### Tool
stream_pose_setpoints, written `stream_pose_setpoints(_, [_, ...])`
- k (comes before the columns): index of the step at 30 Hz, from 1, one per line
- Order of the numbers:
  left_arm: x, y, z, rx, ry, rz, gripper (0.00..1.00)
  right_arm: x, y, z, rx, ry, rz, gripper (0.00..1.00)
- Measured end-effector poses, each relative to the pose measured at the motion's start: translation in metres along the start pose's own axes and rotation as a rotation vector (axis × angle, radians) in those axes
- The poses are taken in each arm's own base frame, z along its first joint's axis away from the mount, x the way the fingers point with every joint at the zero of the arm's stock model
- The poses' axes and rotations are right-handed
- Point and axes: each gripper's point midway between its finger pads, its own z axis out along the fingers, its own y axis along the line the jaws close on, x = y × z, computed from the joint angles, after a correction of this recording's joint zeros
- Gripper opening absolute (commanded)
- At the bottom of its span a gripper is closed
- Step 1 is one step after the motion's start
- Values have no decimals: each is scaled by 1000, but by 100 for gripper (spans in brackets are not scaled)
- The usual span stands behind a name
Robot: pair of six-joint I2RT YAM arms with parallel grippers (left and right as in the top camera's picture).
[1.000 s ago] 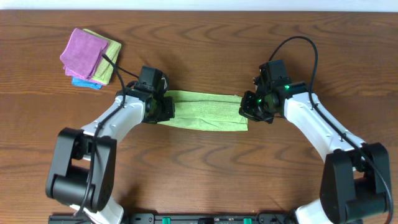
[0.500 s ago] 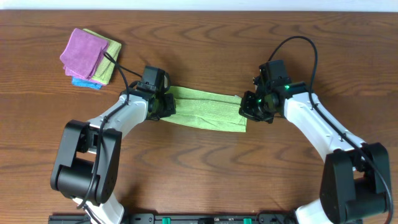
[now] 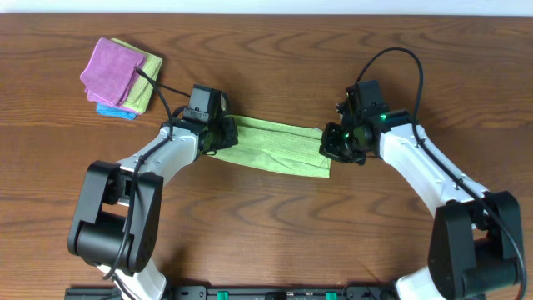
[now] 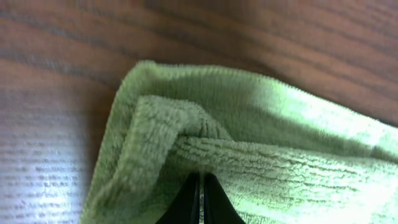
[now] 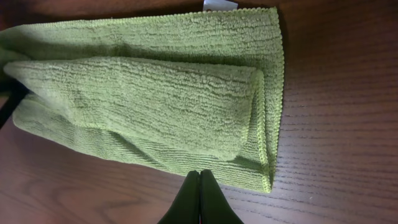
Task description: Fold the cloth
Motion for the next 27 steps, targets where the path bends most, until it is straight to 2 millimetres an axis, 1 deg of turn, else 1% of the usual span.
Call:
stream_pose_setpoints(8, [-15,-2,0,-2,-64,11,8,0,0,0,0,0,-1,2])
stream_pose_setpoints(12, [-13,0,0,-9,-56,9,9,0,0,0,0,0,-1,1])
stream_pose_setpoints(15, [-7,2,1,-22,-34,7,6,0,0,0,1,1,0,2])
stream_pose_setpoints(21, [3,5,13,-35,-1,8,6,1,0,0,2,3,-3,2])
stream_pose_setpoints(22, [3,5,13,-34,-1,8,6,1,-1,0,3,4,-7,7])
stream_pose_setpoints(23, [3,5,13,-34,-1,8,6,1,-1,0,3,6,-10,19])
stream_pose_setpoints(24, [3,6,13,-35,0,8,6,1,-1,0,2,6,-16,22])
stream_pose_setpoints(25, [4,6,13,-36,3,7,6,1,-1,0,3,5,-33,21])
stream_pose_setpoints(26, [4,6,13,-38,6,6,6,1,0,0,2,5,-36,10])
stream_pose_setpoints(27, [5,7,13,-39,9,6,6,1,0,0,2,2,-41,1])
